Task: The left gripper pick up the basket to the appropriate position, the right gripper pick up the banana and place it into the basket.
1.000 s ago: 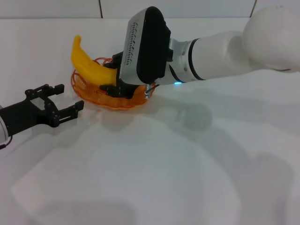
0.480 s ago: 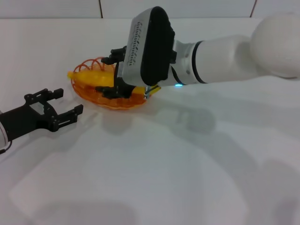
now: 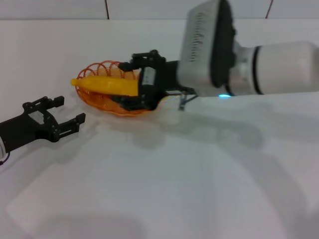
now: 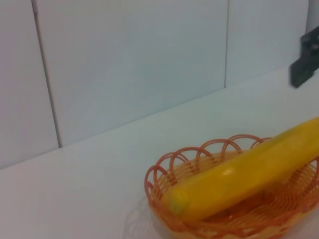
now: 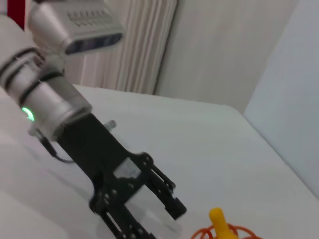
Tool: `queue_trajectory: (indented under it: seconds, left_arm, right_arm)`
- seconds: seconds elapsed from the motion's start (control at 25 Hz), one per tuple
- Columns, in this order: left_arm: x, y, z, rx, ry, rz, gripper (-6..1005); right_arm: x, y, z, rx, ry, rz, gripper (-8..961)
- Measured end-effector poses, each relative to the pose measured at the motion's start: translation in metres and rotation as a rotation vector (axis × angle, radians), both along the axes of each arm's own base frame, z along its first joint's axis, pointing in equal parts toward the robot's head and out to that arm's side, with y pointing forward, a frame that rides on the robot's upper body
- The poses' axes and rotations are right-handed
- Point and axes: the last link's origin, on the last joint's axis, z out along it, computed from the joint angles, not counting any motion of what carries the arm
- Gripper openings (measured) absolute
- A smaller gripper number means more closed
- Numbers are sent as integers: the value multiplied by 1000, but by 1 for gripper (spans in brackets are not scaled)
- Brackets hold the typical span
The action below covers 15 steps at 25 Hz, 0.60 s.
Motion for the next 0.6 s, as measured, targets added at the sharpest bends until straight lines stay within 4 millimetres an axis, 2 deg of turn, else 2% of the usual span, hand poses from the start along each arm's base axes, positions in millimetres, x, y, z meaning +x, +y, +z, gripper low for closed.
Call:
queue_trajectory:
  seconds: [0.28,0.6]
  left_arm:
    - [0,0,0,5,-5,1,770]
    - [1,1,2,16,-9,-7,771]
  right_arm:
    - [28,-8,31,-38,117,-48,703]
    - [70,-10,44,-55,182,-149,701]
